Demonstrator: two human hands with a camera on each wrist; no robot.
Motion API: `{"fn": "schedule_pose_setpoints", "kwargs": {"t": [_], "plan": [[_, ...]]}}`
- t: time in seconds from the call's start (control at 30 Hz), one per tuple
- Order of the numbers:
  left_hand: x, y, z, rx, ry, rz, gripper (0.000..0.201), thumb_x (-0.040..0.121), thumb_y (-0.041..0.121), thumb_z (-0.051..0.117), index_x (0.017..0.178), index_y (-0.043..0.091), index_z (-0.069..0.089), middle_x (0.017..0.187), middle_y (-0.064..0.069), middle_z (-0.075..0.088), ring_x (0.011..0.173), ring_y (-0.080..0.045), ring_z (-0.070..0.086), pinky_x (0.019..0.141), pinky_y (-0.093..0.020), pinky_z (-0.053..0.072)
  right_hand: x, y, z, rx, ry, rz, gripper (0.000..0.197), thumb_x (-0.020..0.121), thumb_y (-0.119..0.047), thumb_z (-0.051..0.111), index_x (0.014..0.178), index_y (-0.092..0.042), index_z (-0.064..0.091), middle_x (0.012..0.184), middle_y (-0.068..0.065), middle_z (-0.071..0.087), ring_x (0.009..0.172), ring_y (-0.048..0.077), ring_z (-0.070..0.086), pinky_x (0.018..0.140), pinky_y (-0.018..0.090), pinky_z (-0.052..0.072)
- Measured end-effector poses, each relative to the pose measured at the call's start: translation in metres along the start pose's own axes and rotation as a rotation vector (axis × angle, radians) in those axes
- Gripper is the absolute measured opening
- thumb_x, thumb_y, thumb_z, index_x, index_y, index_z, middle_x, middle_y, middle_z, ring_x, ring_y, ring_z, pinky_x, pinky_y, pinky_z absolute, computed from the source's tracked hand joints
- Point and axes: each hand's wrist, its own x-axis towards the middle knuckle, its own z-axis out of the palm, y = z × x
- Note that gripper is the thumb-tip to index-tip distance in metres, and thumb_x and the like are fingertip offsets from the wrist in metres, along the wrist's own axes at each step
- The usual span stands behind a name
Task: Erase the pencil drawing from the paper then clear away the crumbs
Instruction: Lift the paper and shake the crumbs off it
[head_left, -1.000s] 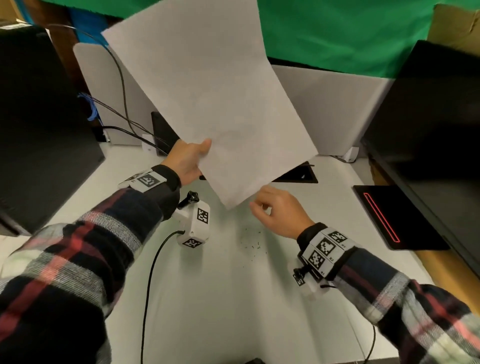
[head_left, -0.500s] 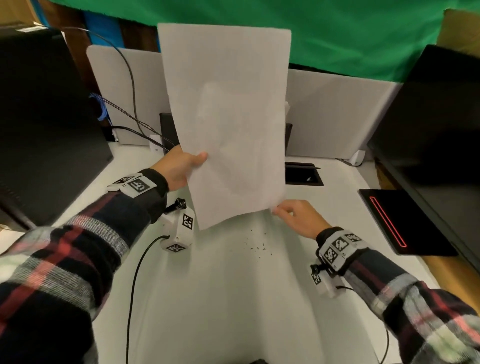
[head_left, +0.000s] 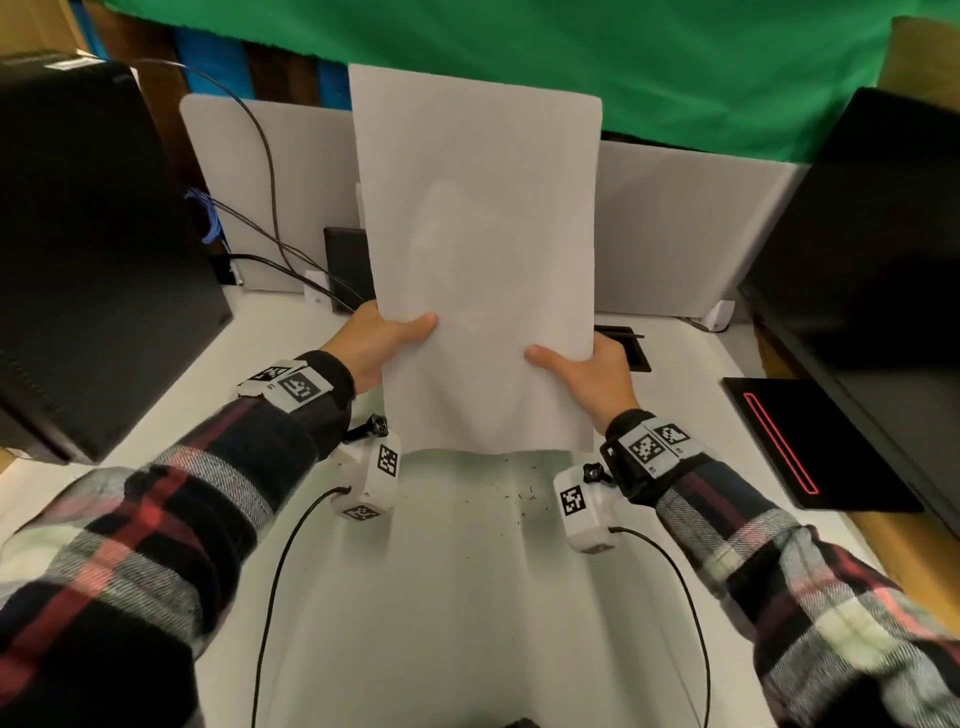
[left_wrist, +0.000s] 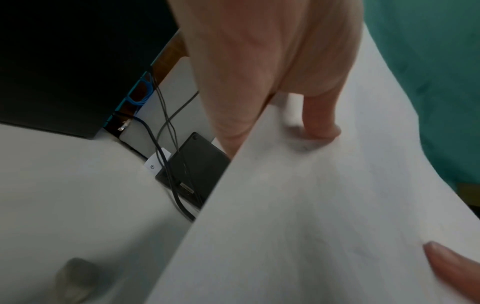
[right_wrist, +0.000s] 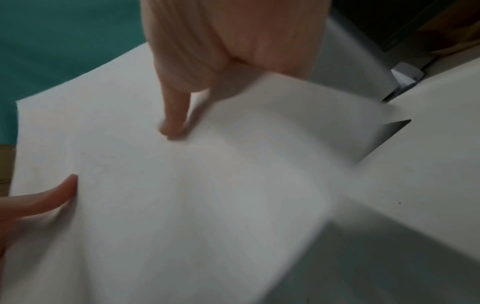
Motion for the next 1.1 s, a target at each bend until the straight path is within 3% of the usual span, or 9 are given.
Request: {"fn": "schedule_pose_setpoints", "kwargs": {"t": [0.17, 0.3, 0.43, 0.5, 0.67, 0.77, 0.9, 1.0, 1.1], "plan": [[0.0, -0.002, 0.009, 0.084, 0.08, 0.052, 0.043, 0.089, 0.012, 0.06, 0.13, 0.008, 0.048, 0.127, -0.01, 0.056, 0.113, -0.026, 0.055, 0.101, -0.043, 0.042, 0.009, 0.006, -0.001, -0.067, 0.054, -0.004, 0.027, 0.081, -0.013, 0.07, 0.105, -0.002, 0.066, 0.103, 0.008, 0.068, 0.093, 0.02, 0.064, 0.087, 0.033, 0.051], [0.004, 0.001, 0.007, 0.126, 0.176, 0.069, 0.043, 0.09, 0.014, 0.058, 0.131, 0.008, 0.046, 0.129, -0.01, 0.054, 0.117, -0.027, 0.051, 0.101, -0.041, 0.041, 0.006, 0.021, -0.006, -0.279, -0.118, 0.011, 0.018, 0.092, -0.01, 0.053, 0.107, -0.002, 0.061, 0.108, 0.015, 0.065, 0.1, 0.026, 0.061, 0.091, 0.036, 0.048], [0.006, 0.007, 0.0, 0.106, 0.228, 0.106, 0.041, 0.091, 0.011, 0.057, 0.13, 0.004, 0.048, 0.13, -0.011, 0.054, 0.118, -0.026, 0.051, 0.097, -0.033, 0.041, -0.006, 0.037, -0.011, -0.37, -0.324, -0.007, 0.034, 0.085, 0.016, 0.043, 0.112, 0.003, 0.059, 0.108, 0.012, 0.065, 0.097, 0.022, 0.063, 0.083, 0.014, 0.05], [0.007, 0.009, -0.003, 0.104, 0.239, 0.108, 0.042, 0.091, 0.01, 0.058, 0.13, 0.004, 0.048, 0.13, -0.012, 0.054, 0.119, -0.027, 0.05, 0.1, -0.037, 0.04, -0.008, 0.029, -0.013, -0.303, -0.345, 0.006, 0.039, 0.081, 0.02, 0.043, 0.114, 0.003, 0.056, 0.108, 0.013, 0.062, 0.088, 0.017, 0.062, 0.071, 0.007, 0.047], [0.007, 0.006, 0.002, 0.104, 0.284, 0.127, 0.039, 0.092, 0.008, 0.055, 0.13, 0.002, 0.048, 0.123, -0.007, 0.055, 0.109, -0.02, 0.051, 0.089, -0.027, 0.04, -0.004, -0.002, -0.014, 0.005, -0.413, -0.019, 0.053, 0.076, 0.006, 0.064, 0.123, -0.014, 0.049, 0.115, 0.003, 0.063, 0.106, 0.015, 0.06, 0.084, 0.022, 0.05], [0.009, 0.003, 0.006, 0.094, 0.36, 0.158, 0.038, 0.092, 0.006, 0.054, 0.129, 0.0, 0.049, 0.127, -0.011, 0.056, 0.116, -0.024, 0.052, 0.087, -0.024, 0.04, -0.005, -0.016, -0.013, 0.203, -0.468, 0.001, 0.049, 0.072, -0.008, 0.053, 0.12, -0.017, 0.053, 0.112, 0.0, 0.065, 0.103, 0.014, 0.062, 0.086, 0.024, 0.05], [0.009, -0.001, 0.008, 0.074, 0.322, 0.119, 0.039, 0.092, 0.008, 0.055, 0.13, 0.002, 0.049, 0.126, -0.01, 0.056, 0.113, -0.023, 0.053, 0.088, -0.026, 0.04, -0.002, -0.021, -0.01, 0.215, -0.353, -0.008, 0.036, 0.08, -0.024, 0.065, 0.115, -0.021, 0.056, 0.111, -0.005, 0.066, 0.106, 0.013, 0.062, 0.087, 0.026, 0.051], [0.005, -0.006, 0.014, 0.072, 0.253, 0.104, 0.041, 0.087, 0.01, 0.062, 0.127, 0.006, 0.051, 0.116, -0.004, 0.057, 0.101, -0.018, 0.053, 0.086, -0.029, 0.042, 0.0, -0.018, -0.003, 0.073, -0.128, -0.061, 0.025, 0.082, -0.017, 0.068, 0.106, -0.018, 0.061, 0.103, -0.005, 0.065, 0.094, 0.01, 0.064, 0.086, 0.025, 0.051], [0.006, -0.007, 0.018, 0.027, 0.3, 0.185, 0.045, 0.076, 0.01, 0.075, 0.117, 0.009, 0.058, 0.107, -0.001, 0.062, 0.096, -0.016, 0.058, 0.083, -0.028, 0.048, -0.001, -0.013, 0.0, 0.051, -0.11, -0.075, 0.025, 0.084, -0.013, 0.066, 0.109, -0.015, 0.061, 0.106, -0.001, 0.064, 0.091, 0.008, 0.062, 0.082, 0.021, 0.05]]}}
